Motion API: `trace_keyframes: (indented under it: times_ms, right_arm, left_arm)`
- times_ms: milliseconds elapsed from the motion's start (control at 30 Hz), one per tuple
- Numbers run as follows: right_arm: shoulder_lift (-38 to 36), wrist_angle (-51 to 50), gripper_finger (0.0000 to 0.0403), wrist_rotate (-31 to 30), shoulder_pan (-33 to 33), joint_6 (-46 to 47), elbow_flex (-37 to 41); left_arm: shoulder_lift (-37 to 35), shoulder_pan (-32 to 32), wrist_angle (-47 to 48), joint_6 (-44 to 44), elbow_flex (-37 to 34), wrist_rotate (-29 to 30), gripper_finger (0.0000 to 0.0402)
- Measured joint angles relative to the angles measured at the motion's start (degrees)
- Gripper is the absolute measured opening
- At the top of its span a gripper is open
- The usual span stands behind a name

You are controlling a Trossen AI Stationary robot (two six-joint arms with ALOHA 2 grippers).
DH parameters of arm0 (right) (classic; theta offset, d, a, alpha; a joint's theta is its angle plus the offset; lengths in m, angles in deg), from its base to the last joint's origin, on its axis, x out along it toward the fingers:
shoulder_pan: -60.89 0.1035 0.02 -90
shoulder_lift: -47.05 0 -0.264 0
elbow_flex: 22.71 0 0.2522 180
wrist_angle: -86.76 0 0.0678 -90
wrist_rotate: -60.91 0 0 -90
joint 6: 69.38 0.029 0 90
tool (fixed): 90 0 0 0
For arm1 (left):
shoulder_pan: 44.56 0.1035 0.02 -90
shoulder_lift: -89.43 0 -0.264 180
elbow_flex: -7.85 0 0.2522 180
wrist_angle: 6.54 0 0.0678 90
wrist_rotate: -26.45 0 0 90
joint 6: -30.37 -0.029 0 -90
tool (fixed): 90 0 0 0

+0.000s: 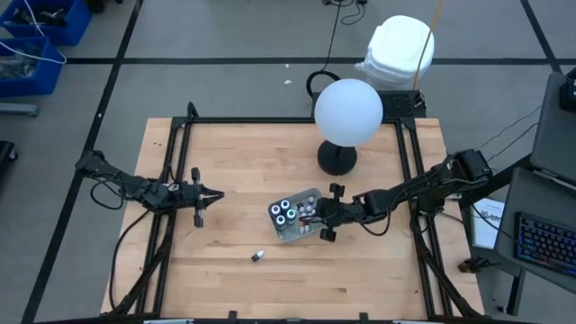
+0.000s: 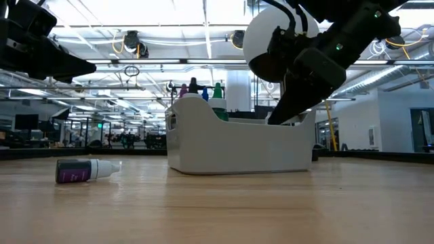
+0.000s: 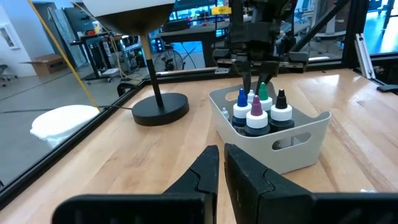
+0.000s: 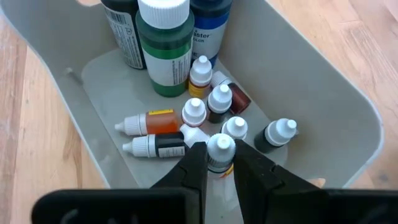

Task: Pick & Place food coloring
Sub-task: Put the small blue food coloring bottle into the gray bin

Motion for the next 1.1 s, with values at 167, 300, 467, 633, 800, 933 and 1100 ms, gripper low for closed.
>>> trace_keyframes:
  times_ms: [167,300,467,633,800,933,1100]
  right_arm:
    - [0.0,0.0,0.0051,0.2,0.0,0.0,0.0]
    - [0.0,0.0,0.0067,0.3,0.0,0.0,0.0]
    - [0.0,-0.1,0.0079,0.3,0.0,-0.2,0.0]
    - [0.0,-0.1,0.0072,0.2,0.0,-0.7,0.0]
    - [0.0,-0.2,0.0073,0.3,0.0,-1.7,0.0]
    - [0.0,-0.1,0.0082,2.7,0.0,-2.7,0.0]
    - [0.0,-0.1,0.0086,2.8,0.0,-2.8,0.0]
  left_arm:
    - [0.0,0.0,0.0,0.0,0.0,0.0,0.0035]
    - [0.0,0.0,0.0,0.0,0.0,0.0,0.0035]
    - [0.0,0.0,0.0,0.0,0.0,0.0,0.0035]
    - [0.0,0.0,0.0,0.0,0.0,0.0,0.0035]
    - [0.0,0.0,0.0,0.0,0.0,0.0,0.0035]
    - [0.0,0.0,0.0,0.0,0.0,0.0,0.0035]
    - [0.0,0.0,0.0,0.0,0.0,0.0,0.0035]
